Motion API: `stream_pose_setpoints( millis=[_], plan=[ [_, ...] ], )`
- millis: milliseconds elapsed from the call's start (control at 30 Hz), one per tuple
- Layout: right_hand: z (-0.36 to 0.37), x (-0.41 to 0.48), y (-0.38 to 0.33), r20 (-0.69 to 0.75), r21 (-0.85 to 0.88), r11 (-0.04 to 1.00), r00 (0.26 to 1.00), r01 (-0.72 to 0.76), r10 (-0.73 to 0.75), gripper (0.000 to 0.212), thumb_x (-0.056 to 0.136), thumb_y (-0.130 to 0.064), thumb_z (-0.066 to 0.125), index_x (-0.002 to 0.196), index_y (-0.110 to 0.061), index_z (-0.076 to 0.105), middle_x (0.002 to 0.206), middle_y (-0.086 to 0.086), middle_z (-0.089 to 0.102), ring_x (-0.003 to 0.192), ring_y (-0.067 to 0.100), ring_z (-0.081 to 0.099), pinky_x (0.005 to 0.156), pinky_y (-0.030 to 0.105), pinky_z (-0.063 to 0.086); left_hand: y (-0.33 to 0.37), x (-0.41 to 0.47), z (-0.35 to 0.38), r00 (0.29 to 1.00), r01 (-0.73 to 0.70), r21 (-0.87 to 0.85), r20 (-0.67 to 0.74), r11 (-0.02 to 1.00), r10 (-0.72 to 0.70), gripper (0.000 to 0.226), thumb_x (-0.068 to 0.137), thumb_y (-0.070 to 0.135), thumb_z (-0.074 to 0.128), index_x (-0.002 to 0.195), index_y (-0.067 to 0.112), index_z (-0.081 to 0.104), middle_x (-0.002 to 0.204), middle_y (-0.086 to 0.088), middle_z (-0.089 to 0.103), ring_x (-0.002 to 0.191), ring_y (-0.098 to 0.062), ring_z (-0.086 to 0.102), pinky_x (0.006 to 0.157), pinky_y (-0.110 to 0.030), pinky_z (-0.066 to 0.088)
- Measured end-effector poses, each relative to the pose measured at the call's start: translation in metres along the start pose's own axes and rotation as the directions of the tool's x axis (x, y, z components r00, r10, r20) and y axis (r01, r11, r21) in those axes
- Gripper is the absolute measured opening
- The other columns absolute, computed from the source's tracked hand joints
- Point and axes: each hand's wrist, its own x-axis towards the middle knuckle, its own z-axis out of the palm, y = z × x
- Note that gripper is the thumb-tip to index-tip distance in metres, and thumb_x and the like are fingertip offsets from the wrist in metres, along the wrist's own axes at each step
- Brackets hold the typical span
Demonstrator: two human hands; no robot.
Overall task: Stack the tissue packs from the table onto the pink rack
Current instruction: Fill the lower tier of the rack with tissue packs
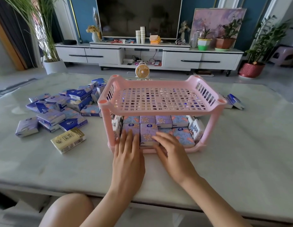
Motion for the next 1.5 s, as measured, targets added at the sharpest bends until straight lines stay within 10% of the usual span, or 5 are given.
stream_pose_setpoints(
  millis=[333,600,767,1233,1500],
  plan=[
    [-0.093,-0.041,0.037,-0.401,-0.032,0.999,0.916,-0.031,0.016,0.021,0.085,-0.016,0.049,0.082,-0.008,0.068,0.071,-0.001,0.066,0.061,0.005,0.054,0.058,0.015,0.044,0.091,-0.019,0.003,0.844,-0.522,-0.394,-0.110,0.756,0.525,0.034,0.076,0.000,0.041,0.107,0.008,0.050,0.132,-0.016,0.051,0.127,-0.029,0.044,0.102,-0.041,0.038],
    [-0.153,-0.007,0.129,-0.523,0.384,0.749,0.542,-0.539,0.658,0.018,0.085,-0.003,0.051,0.097,-0.008,0.063,0.089,0.004,0.066,0.078,0.016,0.056,0.070,0.023,0.040,0.230,0.042,0.077,0.965,-0.137,-0.496,0.127,0.857,0.227,0.049,0.073,0.015,0.025,0.112,0.003,0.053,0.130,-0.020,0.050,0.123,-0.034,0.046,0.099,-0.035,0.040],
    [-0.165,0.014,0.192,-0.359,0.308,0.728,0.633,-0.613,0.686,0.035,0.084,-0.003,0.051,0.118,-0.009,0.053,0.111,0.010,0.061,0.101,0.026,0.057,0.085,0.027,0.040,0.268,0.103,0.131,0.876,0.019,-0.189,0.476,0.982,0.075,0.047,0.086,0.011,0.041,0.131,0.005,0.033,0.145,-0.015,0.028,0.136,-0.027,0.020,0.109,-0.035,0.018],
    [-0.174,0.117,0.301,-0.120,-0.382,0.869,0.949,-0.315,0.291,0.081,0.071,-0.024,0.055,0.143,-0.005,0.022,0.133,0.014,0.043,0.129,0.030,0.032,0.107,0.035,0.016,0.267,0.169,0.224,0.861,0.450,0.045,0.244,0.892,-0.446,0.059,0.081,0.048,0.059,0.119,0.008,0.036,0.126,-0.012,0.038,0.118,-0.029,0.037,0.094,-0.034,0.027],
    [-0.173,0.143,0.324,0.206,-0.572,0.771,0.860,-0.281,0.466,0.072,0.081,-0.042,0.054,0.141,-0.015,0.026,0.144,0.008,0.035,0.139,0.019,0.019,0.112,0.054,-0.002,0.263,0.171,0.229,0.910,0.401,0.047,0.087,0.915,-0.404,0.051,0.075,0.027,0.064,0.117,0.003,0.049,0.109,-0.016,0.058,0.102,-0.034,0.052,0.084,-0.038,0.038]
  ],
)
